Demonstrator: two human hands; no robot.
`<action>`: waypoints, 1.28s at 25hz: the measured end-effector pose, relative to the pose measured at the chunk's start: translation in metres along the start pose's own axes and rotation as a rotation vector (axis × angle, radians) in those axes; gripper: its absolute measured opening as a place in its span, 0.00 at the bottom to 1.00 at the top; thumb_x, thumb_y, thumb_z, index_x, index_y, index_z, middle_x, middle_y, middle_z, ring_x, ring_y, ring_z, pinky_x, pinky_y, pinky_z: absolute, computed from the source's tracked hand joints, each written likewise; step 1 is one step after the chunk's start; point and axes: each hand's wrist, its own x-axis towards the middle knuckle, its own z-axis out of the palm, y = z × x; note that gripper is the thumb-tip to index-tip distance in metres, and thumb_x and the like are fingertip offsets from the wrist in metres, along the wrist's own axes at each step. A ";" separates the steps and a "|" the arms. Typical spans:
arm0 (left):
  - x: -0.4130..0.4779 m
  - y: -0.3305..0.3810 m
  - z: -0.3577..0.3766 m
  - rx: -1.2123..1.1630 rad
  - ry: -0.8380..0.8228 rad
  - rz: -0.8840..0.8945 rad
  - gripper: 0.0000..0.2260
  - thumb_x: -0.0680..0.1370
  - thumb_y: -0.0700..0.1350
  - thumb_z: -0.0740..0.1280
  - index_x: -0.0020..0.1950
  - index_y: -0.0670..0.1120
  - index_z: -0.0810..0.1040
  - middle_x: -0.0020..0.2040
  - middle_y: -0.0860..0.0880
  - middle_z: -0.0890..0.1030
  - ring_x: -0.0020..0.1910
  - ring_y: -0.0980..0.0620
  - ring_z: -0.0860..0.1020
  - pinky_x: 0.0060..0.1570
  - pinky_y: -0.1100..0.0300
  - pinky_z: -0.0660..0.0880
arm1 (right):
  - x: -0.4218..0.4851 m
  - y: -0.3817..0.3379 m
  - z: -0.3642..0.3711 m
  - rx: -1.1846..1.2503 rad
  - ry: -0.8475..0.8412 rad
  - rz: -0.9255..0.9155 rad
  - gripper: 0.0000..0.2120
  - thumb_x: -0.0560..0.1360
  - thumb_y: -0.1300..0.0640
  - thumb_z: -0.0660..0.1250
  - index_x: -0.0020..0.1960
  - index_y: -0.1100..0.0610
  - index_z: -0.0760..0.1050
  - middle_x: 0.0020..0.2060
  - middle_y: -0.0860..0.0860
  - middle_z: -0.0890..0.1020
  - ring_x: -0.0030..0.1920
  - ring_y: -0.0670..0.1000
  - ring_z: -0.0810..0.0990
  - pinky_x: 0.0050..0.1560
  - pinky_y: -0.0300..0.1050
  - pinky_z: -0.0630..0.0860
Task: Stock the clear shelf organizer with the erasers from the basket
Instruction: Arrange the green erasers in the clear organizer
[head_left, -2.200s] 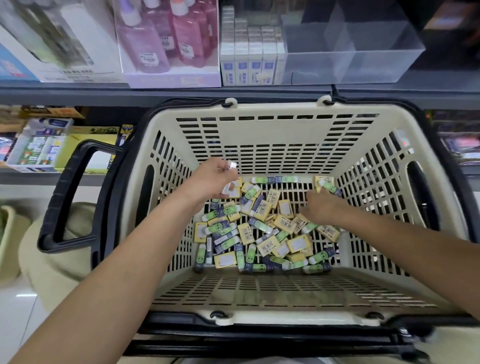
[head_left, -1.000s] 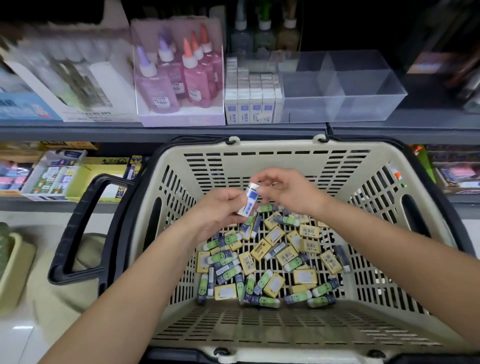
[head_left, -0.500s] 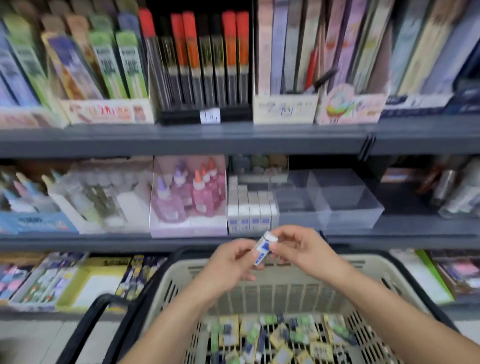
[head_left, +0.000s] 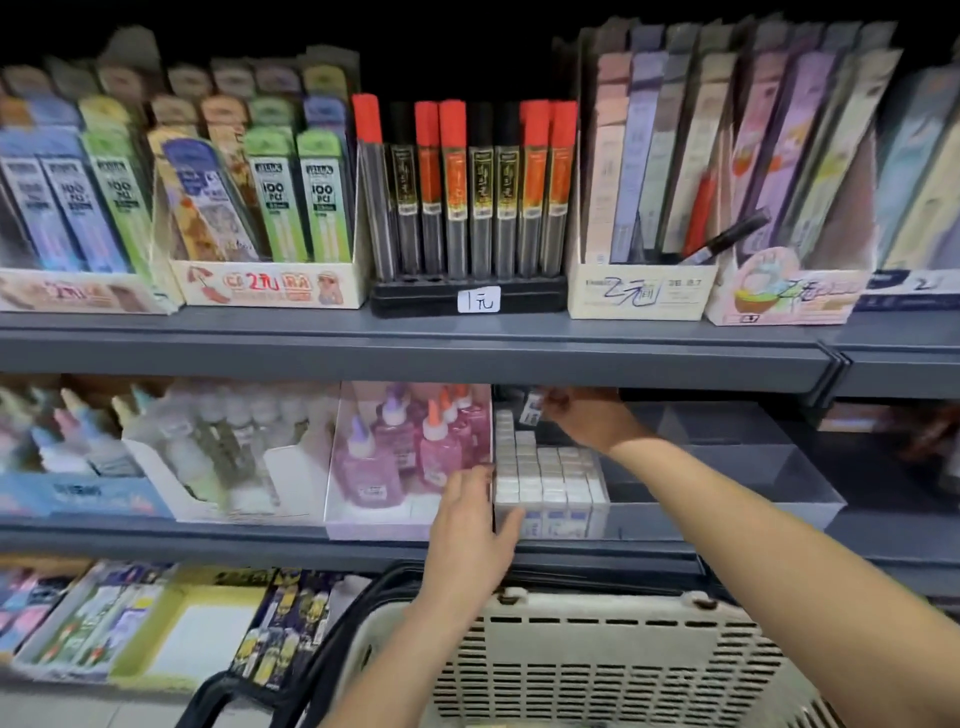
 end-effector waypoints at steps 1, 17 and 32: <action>-0.001 -0.002 0.002 -0.009 -0.003 0.005 0.20 0.75 0.52 0.66 0.65 0.50 0.68 0.53 0.58 0.66 0.55 0.57 0.71 0.55 0.68 0.66 | 0.005 0.001 0.006 -0.026 -0.051 -0.025 0.12 0.79 0.55 0.58 0.57 0.57 0.76 0.52 0.52 0.79 0.51 0.53 0.77 0.52 0.43 0.70; -0.007 -0.005 0.003 -0.075 -0.008 0.018 0.20 0.76 0.54 0.64 0.66 0.52 0.67 0.55 0.59 0.66 0.55 0.58 0.72 0.56 0.62 0.71 | 0.011 0.011 0.022 0.011 -0.294 -0.045 0.18 0.79 0.63 0.52 0.65 0.54 0.72 0.65 0.54 0.74 0.62 0.51 0.73 0.59 0.39 0.66; -0.026 0.016 -0.024 -0.082 -0.004 0.002 0.18 0.77 0.49 0.64 0.66 0.49 0.69 0.57 0.56 0.71 0.57 0.58 0.71 0.57 0.66 0.68 | -0.070 -0.013 -0.019 0.209 -0.091 -0.113 0.25 0.77 0.64 0.56 0.72 0.50 0.61 0.57 0.49 0.77 0.57 0.49 0.76 0.58 0.39 0.71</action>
